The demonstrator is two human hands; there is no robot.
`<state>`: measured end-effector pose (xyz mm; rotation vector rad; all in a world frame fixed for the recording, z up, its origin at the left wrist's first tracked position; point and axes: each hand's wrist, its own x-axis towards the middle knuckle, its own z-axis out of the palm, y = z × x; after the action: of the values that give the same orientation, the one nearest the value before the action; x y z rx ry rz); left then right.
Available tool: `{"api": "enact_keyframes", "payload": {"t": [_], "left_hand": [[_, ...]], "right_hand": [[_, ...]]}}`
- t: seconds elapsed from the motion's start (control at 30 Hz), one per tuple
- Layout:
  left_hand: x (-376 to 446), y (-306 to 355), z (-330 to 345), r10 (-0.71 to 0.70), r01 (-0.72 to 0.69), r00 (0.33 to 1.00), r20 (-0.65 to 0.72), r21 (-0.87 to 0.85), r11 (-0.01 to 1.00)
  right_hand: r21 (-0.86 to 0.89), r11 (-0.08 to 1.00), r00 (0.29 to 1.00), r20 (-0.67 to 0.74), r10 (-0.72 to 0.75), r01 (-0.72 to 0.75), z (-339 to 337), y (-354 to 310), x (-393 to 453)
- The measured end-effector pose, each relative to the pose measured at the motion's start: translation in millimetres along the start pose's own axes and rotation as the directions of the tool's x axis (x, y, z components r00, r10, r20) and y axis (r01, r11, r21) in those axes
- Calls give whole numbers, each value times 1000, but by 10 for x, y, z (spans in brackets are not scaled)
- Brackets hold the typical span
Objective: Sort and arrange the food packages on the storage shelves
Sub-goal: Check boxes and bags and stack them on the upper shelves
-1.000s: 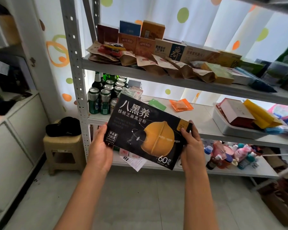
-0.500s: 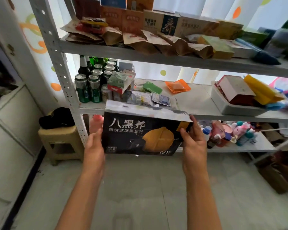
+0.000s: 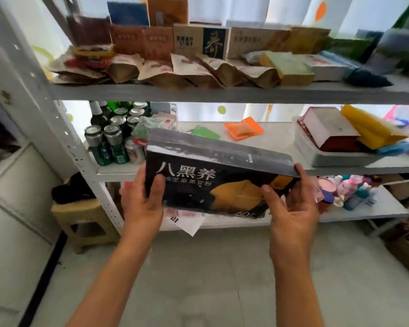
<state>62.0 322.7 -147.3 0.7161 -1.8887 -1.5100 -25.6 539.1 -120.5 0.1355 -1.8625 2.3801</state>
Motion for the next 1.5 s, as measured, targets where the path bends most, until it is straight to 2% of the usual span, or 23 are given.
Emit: {"api": "enact_keyframes", "payload": {"t": [0.07, 0.17, 0.27, 0.43, 0.57, 0.7, 0.97, 1.37, 1.5], "left_hand": [[107, 403, 86, 95, -95, 994, 49, 14, 995], [315, 971, 161, 185, -181, 982, 30, -100, 978], [500, 1383, 163, 334, -332, 942, 18, -78, 940], [832, 1911, 49, 481, -482, 876, -37, -19, 876], [1093, 2192, -75, 505, -507, 855, -118, 18, 862], [1526, 2365, -258, 537, -522, 836, -110, 140, 841], [2709, 2400, -621, 561, -508, 816, -140, 288, 812], [4797, 2501, -1137, 551, -535, 812, -193, 131, 835], [5359, 2548, -1251, 559, -547, 803, -207, 114, 829]], "right_hand": [[-3, 998, 998, -7, -63, 63, 4, -185, 219], [18, 990, 990, 20, -139, 138, 104, -457, 550], [58, 970, 968, 65, -241, 237, 235, -733, 824], [119, 931, 926, 116, -358, 345, 496, -1123, 1221], [141, 900, 891, 147, -430, 412, 831, -1341, 1449], [75, 866, 851, 159, -500, 494, 1264, -1475, 1703], [22, 795, 745, 333, -577, 606, 2327, -1601, 2239], [-61, 732, 713, 298, -635, 678, 4285, -1563, 3156], [-85, 662, 650, 314, -692, 745, 4827, -1518, 3466]]}}
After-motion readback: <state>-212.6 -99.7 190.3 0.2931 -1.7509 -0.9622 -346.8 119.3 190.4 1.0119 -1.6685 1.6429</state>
